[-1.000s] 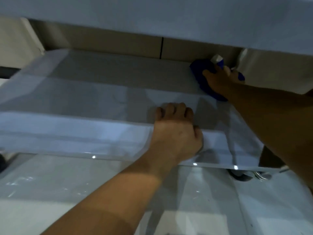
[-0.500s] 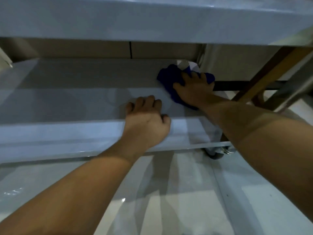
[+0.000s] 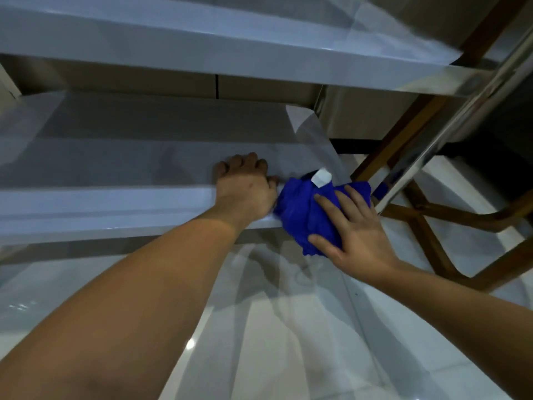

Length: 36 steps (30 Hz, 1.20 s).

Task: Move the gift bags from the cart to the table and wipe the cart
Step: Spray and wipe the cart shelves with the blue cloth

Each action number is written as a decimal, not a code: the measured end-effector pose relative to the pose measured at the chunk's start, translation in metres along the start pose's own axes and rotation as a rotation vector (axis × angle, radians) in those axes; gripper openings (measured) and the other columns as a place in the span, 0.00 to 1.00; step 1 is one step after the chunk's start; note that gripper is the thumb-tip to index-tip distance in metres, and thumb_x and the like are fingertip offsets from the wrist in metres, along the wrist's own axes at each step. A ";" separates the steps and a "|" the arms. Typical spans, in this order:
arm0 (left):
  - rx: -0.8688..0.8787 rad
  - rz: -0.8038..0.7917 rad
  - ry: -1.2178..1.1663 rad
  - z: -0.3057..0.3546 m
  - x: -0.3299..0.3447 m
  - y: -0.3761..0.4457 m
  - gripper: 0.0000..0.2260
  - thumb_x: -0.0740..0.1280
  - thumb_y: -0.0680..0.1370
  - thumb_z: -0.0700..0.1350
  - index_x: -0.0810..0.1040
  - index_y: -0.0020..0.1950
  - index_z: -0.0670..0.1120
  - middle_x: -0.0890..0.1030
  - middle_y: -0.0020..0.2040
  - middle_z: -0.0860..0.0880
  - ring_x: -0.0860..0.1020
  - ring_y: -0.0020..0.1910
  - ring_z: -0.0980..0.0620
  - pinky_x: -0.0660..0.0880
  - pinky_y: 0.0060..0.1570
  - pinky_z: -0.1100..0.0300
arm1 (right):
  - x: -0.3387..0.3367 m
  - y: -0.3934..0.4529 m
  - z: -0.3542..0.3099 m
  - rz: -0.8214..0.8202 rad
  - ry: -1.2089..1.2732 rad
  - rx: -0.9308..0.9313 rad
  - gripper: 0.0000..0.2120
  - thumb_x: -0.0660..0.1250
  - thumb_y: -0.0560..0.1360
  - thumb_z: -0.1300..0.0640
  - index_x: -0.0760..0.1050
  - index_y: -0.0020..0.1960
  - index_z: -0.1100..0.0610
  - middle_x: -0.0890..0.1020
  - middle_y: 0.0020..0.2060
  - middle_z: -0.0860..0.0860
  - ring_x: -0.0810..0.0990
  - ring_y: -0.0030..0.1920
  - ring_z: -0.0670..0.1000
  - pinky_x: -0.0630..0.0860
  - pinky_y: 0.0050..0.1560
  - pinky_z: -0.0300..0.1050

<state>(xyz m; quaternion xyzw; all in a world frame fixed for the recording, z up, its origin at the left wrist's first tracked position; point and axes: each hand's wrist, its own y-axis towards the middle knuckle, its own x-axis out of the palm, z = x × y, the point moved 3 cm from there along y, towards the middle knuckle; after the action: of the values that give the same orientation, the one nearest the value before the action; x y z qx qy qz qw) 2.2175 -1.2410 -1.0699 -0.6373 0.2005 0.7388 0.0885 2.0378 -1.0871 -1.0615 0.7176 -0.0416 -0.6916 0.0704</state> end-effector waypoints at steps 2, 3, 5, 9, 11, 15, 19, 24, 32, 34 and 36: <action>-0.001 -0.038 -0.012 0.001 -0.001 0.001 0.20 0.55 0.81 0.57 0.75 0.65 0.46 0.74 0.65 0.45 0.72 0.64 0.41 0.66 0.65 0.44 | 0.009 -0.012 0.004 -0.016 -0.085 -0.051 0.32 0.56 0.81 0.36 0.56 0.80 0.48 0.66 0.76 0.56 0.58 0.78 0.62 0.54 0.77 0.67; -0.003 -0.048 -0.026 0.001 -0.003 0.002 0.20 0.54 0.82 0.56 0.75 0.65 0.46 0.74 0.65 0.45 0.73 0.64 0.42 0.67 0.65 0.45 | 0.011 -0.013 0.004 -0.011 -0.103 -0.068 0.31 0.57 0.80 0.39 0.57 0.80 0.49 0.67 0.75 0.57 0.59 0.78 0.63 0.54 0.76 0.68; 0.006 -0.071 -0.059 -0.003 -0.009 0.003 0.20 0.53 0.82 0.56 0.74 0.66 0.47 0.75 0.65 0.46 0.74 0.63 0.43 0.68 0.64 0.47 | 0.011 -0.009 0.000 0.039 -0.117 -0.076 0.32 0.63 0.79 0.44 0.58 0.79 0.50 0.69 0.74 0.58 0.62 0.76 0.65 0.56 0.75 0.71; 0.124 -0.210 -0.197 -0.022 -0.020 -0.006 0.21 0.51 0.86 0.53 0.70 0.75 0.49 0.68 0.76 0.46 0.66 0.74 0.44 0.62 0.73 0.50 | 0.013 0.005 -0.021 0.078 -0.140 0.006 0.35 0.70 0.76 0.46 0.59 0.79 0.49 0.69 0.74 0.58 0.61 0.76 0.66 0.54 0.74 0.74; 0.135 -0.200 -0.285 -0.042 -0.025 -0.020 0.22 0.53 0.86 0.53 0.68 0.78 0.49 0.64 0.80 0.47 0.61 0.78 0.46 0.56 0.77 0.54 | 0.017 0.008 -0.029 0.087 -0.155 0.021 0.38 0.72 0.74 0.45 0.59 0.78 0.49 0.68 0.74 0.59 0.60 0.75 0.67 0.54 0.73 0.76; 0.138 -0.154 -0.199 -0.090 -0.037 -0.040 0.21 0.56 0.85 0.54 0.70 0.76 0.48 0.68 0.78 0.45 0.64 0.77 0.45 0.60 0.76 0.53 | 0.020 0.013 -0.048 0.133 -0.149 -0.012 0.40 0.74 0.72 0.47 0.60 0.78 0.51 0.68 0.72 0.61 0.62 0.74 0.69 0.54 0.70 0.78; 0.034 -0.117 -0.156 -0.143 -0.060 -0.053 0.18 0.55 0.84 0.54 0.77 0.66 0.46 0.79 0.64 0.43 0.76 0.63 0.41 0.72 0.65 0.49 | 0.022 0.029 -0.097 0.153 -0.150 -0.151 0.41 0.76 0.69 0.47 0.61 0.77 0.51 0.71 0.70 0.62 0.66 0.71 0.70 0.58 0.67 0.80; -0.105 -0.133 -0.095 -0.203 -0.078 -0.088 0.16 0.56 0.85 0.52 0.78 0.65 0.48 0.80 0.62 0.44 0.77 0.59 0.42 0.75 0.61 0.48 | 0.025 0.056 -0.195 0.030 -0.125 -0.220 0.47 0.73 0.72 0.42 0.45 0.78 0.46 0.60 0.77 0.59 0.55 0.76 0.67 0.48 0.71 0.79; -0.326 -0.111 0.030 -0.306 -0.118 -0.182 0.18 0.64 0.76 0.39 0.80 0.64 0.46 0.80 0.61 0.45 0.77 0.60 0.43 0.75 0.59 0.52 | 0.036 0.089 -0.354 -0.049 -0.096 -0.352 0.53 0.73 0.73 0.46 0.34 0.79 0.47 0.49 0.77 0.60 0.45 0.77 0.68 0.39 0.71 0.79; -0.377 -0.020 0.017 -0.324 -0.125 -0.209 0.16 0.64 0.74 0.37 0.83 0.59 0.44 0.81 0.56 0.44 0.78 0.55 0.43 0.75 0.53 0.54 | 0.036 0.098 -0.388 -0.055 -0.106 -0.396 0.54 0.74 0.72 0.47 0.35 0.79 0.48 0.50 0.76 0.60 0.48 0.76 0.69 0.42 0.71 0.79; -0.456 0.006 0.008 -0.338 -0.128 -0.229 0.13 0.65 0.74 0.38 0.84 0.55 0.46 0.82 0.52 0.46 0.79 0.50 0.46 0.72 0.46 0.58 | 0.035 0.105 -0.417 -0.063 -0.106 -0.429 0.55 0.75 0.71 0.47 0.35 0.79 0.50 0.51 0.76 0.61 0.50 0.75 0.70 0.45 0.70 0.80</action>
<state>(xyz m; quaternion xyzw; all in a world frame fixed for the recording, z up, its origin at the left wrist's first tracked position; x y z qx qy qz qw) 2.6342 -1.1558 -1.0230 -0.6432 0.0304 0.7626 -0.0609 2.4592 -1.1786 -1.0659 0.6499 0.1250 -0.7232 0.1976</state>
